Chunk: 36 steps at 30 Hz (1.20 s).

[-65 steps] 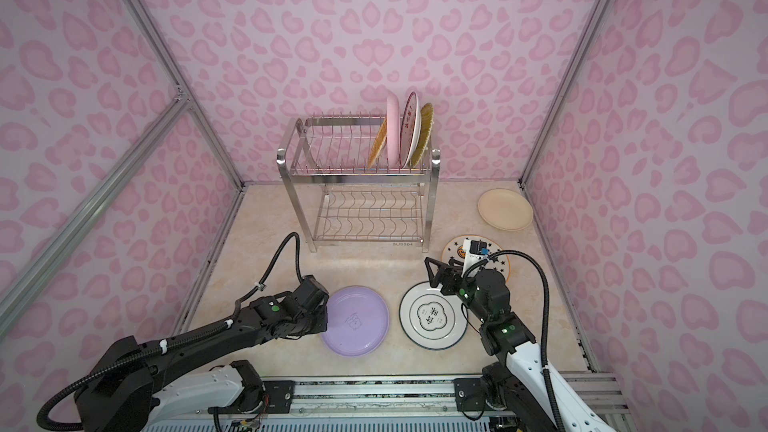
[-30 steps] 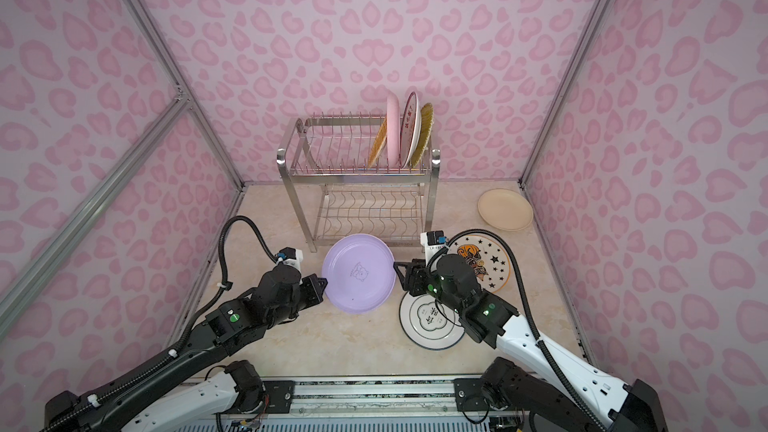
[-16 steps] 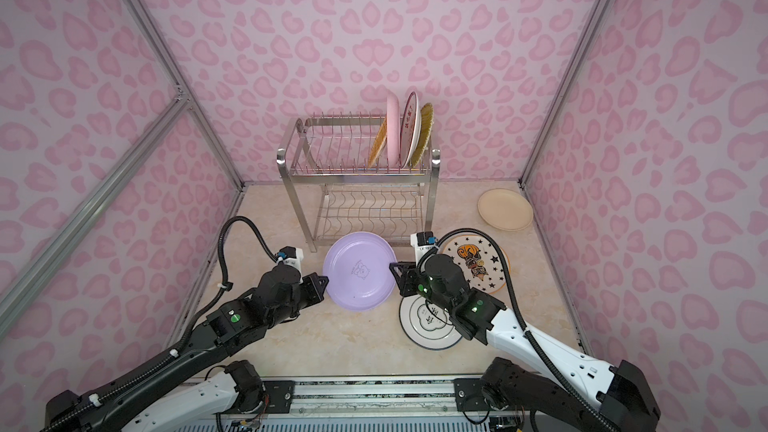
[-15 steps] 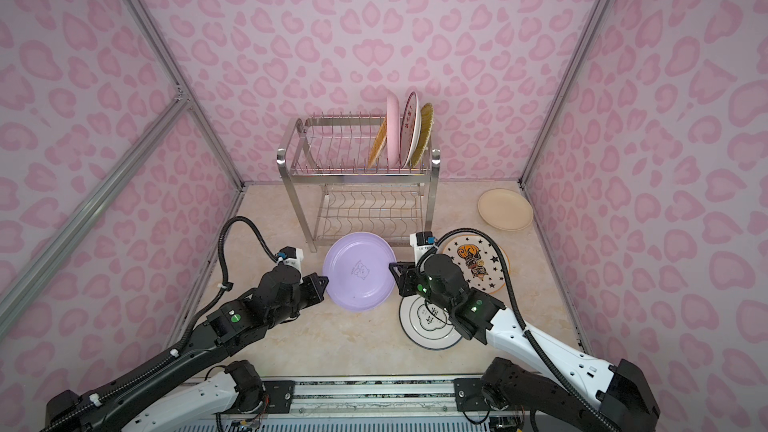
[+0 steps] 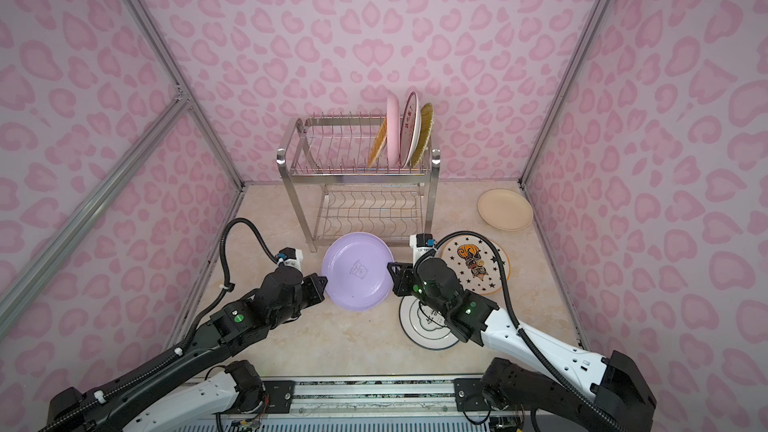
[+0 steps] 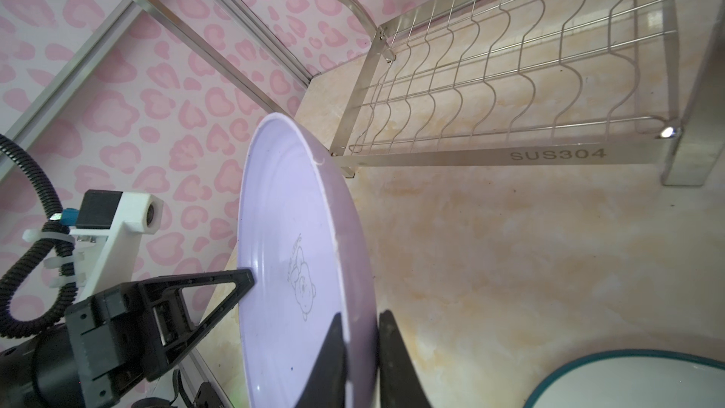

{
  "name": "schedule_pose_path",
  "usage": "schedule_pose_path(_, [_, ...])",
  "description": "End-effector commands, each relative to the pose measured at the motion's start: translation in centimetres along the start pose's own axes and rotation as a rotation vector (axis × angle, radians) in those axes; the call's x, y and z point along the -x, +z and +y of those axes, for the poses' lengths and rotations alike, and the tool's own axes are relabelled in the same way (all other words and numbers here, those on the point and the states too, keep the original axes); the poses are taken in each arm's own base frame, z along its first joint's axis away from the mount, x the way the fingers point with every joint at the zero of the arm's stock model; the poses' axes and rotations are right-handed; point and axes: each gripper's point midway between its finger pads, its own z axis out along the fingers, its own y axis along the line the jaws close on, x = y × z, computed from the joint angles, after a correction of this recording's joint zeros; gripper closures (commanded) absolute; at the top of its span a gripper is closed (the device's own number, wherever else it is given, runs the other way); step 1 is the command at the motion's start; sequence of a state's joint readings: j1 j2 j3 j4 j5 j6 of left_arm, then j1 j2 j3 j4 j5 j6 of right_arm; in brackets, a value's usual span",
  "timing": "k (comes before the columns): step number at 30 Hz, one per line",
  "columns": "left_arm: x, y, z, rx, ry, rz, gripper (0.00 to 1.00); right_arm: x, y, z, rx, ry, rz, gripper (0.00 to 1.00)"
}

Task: Load the plates into the dish rack
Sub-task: 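Grasp the lavender plate's rim with the right gripper while the left holds it, then lift the lavender plate toward the rack with the right gripper while the left withdraws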

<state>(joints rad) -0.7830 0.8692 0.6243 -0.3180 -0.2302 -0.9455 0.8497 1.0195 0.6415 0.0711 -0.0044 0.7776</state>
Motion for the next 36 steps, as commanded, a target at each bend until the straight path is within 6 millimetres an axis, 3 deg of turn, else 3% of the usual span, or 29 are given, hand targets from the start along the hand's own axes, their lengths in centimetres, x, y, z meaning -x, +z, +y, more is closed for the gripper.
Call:
schedule_pose_path(1, [1.0, 0.0, -1.3, -0.055, -0.023, -0.042, 0.97, 0.2, 0.3, 0.6, 0.028, 0.033, -0.014, 0.84])
schedule_pose_path(4, [0.9, 0.0, -1.4, -0.062, -0.024, -0.042, 0.97, 0.1, 0.5, 0.4, 0.026, 0.046, -0.016, 0.84])
schedule_pose_path(9, [0.9, -0.1, -1.3, -0.061, -0.017, -0.045, 0.97, 0.9, 0.4, 1.1, 0.043, 0.057, -0.039, 1.00])
schedule_pose_path(13, [1.2, -0.4, -1.3, -0.065, -0.009, -0.056, 0.94, 1.6, -0.3, 1.7, 0.058, 0.045, -0.070, 1.00])
schedule_pose_path(16, [1.6, -0.8, -1.3, -0.057, 0.002, -0.065, 0.82, 2.3, -0.9, 1.9, 0.049, 0.026, -0.099, 1.00])
schedule_pose_path(20, [2.4, -1.8, -1.6, -0.058, 0.029, -0.084, 0.51, 3.6, -2.1, 1.6, 0.003, -0.010, -0.150, 1.00])
schedule_pose_path(23, [3.5, -3.4, -2.3, -0.081, 0.060, -0.112, 0.30, 5.0, -3.3, 1.4, -0.045, -0.052, -0.198, 1.00])
schedule_pose_path(25, [4.4, -5.0, -3.0, -0.113, 0.089, -0.144, 0.01, 6.2, -4.3, 1.5, -0.071, -0.078, -0.238, 1.00])
schedule_pose_path(27, [5.6, -7.2, -3.7, -0.161, 0.123, -0.192, 0.03, 7.8, -5.6, 1.9, -0.093, -0.102, -0.285, 1.00])
schedule_pose_path(31, [7.3, -11.7, -3.8, -0.236, 0.177, -0.304, 0.03, 10.9, -8.0, 4.5, -0.062, -0.171, -0.371, 1.00])
schedule_pose_path(36, [8.8, -15.8, -1.0, -0.189, 0.212, -0.441, 0.03, 14.9, -9.6, 8.7, -0.019, -0.245, -0.459, 1.00])
